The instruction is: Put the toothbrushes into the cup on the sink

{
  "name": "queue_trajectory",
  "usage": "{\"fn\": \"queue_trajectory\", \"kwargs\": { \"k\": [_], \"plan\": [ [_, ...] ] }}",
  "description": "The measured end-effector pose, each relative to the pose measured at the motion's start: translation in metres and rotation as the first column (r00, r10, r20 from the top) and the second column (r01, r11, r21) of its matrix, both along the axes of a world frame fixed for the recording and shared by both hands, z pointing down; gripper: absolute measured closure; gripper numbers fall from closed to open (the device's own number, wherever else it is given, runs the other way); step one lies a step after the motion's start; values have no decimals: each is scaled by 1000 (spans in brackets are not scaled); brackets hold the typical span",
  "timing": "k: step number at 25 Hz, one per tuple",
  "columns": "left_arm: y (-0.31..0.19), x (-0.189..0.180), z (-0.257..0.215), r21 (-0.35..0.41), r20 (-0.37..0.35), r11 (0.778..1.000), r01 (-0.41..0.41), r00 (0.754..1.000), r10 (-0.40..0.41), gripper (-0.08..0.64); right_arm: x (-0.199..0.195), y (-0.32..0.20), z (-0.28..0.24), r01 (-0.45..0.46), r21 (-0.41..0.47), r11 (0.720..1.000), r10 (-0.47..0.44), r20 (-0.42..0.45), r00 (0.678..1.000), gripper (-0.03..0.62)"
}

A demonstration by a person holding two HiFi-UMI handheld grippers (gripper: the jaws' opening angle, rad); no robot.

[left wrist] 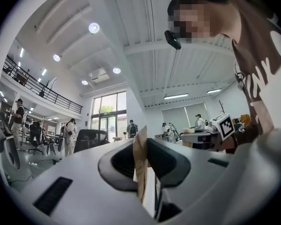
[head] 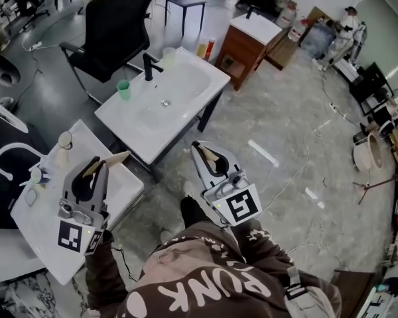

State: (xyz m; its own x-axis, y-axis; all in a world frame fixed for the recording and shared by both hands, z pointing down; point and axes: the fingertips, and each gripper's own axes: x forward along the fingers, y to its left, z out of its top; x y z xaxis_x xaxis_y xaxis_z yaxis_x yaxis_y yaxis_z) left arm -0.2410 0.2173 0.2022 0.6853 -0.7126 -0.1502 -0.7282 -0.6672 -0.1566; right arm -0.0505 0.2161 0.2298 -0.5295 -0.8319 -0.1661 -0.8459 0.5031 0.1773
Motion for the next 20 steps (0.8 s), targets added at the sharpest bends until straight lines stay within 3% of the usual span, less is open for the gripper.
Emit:
{"fn": "queue_trajectory", "kwargs": {
  "k": [10,20],
  "plan": [
    [-156,37,33,-57,33,995,79,996,-78,503,53,-177,39,32,-36,999,-31,20,999,581],
    [-287,76,39,-103,67,985,139,989,-133,503,103,-370,64,54,-67,996,-58,-70,996,581]
  ]
}}
